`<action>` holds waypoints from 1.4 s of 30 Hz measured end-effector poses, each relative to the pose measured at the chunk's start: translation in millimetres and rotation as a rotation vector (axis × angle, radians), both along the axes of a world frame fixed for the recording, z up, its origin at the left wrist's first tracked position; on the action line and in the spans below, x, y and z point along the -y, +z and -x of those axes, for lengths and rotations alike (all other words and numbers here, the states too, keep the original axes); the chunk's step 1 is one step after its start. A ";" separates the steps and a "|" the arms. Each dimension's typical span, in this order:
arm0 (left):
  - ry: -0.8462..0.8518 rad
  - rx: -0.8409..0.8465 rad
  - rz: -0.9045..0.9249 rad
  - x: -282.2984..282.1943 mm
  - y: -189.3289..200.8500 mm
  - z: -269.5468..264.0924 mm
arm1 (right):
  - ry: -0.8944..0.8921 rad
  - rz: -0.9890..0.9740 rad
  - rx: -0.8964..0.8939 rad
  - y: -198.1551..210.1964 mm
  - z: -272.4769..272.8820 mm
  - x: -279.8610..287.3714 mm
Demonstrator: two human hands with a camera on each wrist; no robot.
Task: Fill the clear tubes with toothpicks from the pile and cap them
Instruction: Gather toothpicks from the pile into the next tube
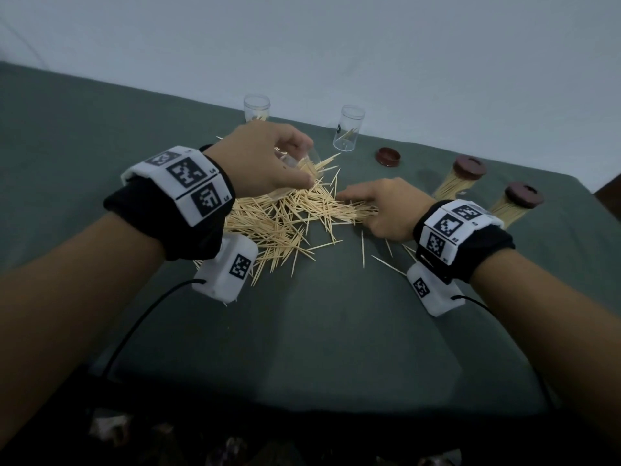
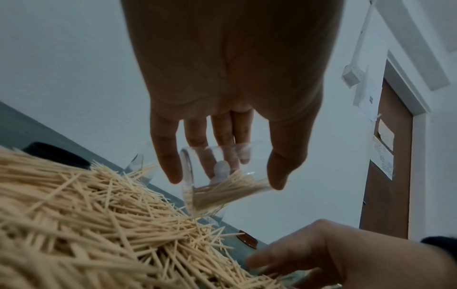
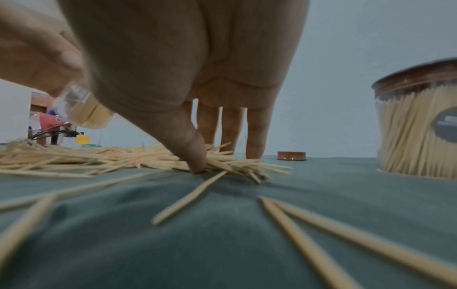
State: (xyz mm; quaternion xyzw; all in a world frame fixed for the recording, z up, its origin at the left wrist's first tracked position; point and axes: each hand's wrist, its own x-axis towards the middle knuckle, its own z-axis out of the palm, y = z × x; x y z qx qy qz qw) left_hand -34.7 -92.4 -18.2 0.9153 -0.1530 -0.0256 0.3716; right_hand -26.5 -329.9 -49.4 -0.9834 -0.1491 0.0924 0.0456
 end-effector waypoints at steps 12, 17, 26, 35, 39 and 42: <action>-0.022 0.023 -0.008 2.1 0.8 -1.2 | 0.127 0.059 0.086 1.9 -0.7 -12.5; -0.018 0.035 -0.033 1.7 1.5 -1.1 | 0.177 0.092 0.131 3.2 0.3 -13.4; -0.004 0.082 -0.129 -4.3 -1.7 -4.0 | 0.045 -0.073 0.060 5.8 -3.1 1.4; 0.000 0.123 -0.257 -8.7 -3.2 -6.4 | 0.009 -0.174 0.100 21.5 -4.0 6.8; -0.020 0.116 -0.280 -5.9 -4.9 -4.3 | 0.048 -0.202 0.148 30.3 -4.5 0.3; -0.039 0.120 -0.291 -2.0 -6.4 -3.2 | 0.075 -0.251 0.142 33.5 -3.9 -6.2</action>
